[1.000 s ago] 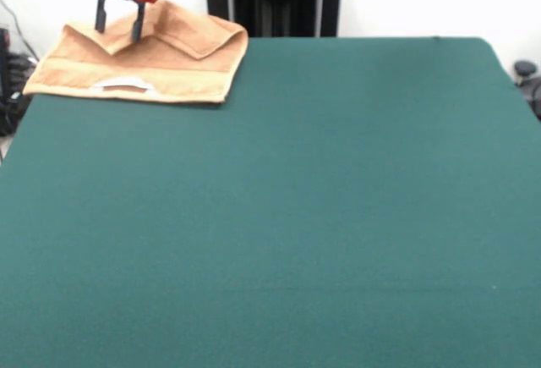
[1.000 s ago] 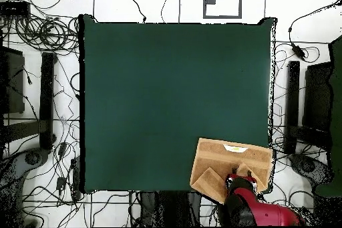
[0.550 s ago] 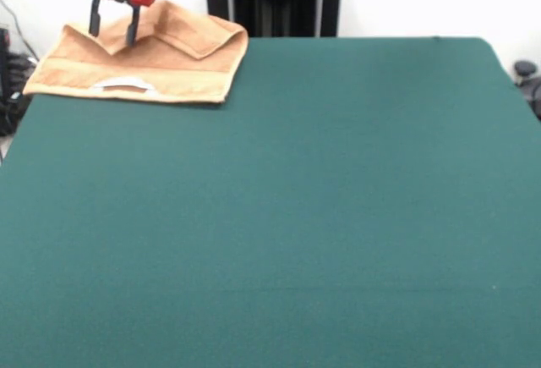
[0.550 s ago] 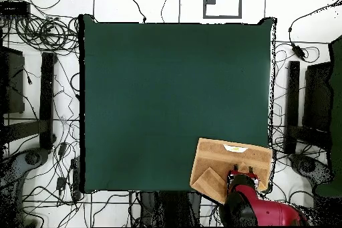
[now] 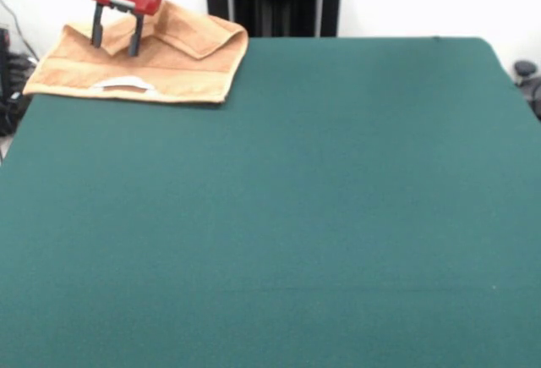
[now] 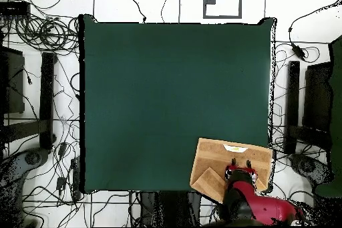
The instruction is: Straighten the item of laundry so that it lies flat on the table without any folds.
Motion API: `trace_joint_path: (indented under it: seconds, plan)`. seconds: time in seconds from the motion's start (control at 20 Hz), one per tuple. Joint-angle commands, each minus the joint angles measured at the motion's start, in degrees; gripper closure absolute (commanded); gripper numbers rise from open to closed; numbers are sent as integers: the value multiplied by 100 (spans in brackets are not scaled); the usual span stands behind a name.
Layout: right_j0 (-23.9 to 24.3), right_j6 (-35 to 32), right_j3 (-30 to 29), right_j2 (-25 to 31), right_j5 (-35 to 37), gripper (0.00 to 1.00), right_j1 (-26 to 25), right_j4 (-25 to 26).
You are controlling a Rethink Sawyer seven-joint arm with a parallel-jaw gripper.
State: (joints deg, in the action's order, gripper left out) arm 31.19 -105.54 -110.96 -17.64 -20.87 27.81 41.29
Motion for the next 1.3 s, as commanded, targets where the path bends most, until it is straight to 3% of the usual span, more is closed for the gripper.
trace_joint_path:
  seconds: [0.05, 0.5, 0.75, 1.05, 1.2, 1.3]
  plan:
    - [-354, -508, 496, 355, -224, 0, -364, -236]
    - [-361, -487, 656, 419, -136, 0, -467, -141]
    - [-413, -381, 998, 323, -409, 0, -840, -285]
    - [-99, -204, 2446, 855, -599, 0, -1894, -205]
    - [-97, -22, 3439, 857, -740, 0, -2620, -468]
    - [-150, 64, 3800, 780, -825, 0, -2889, -707]
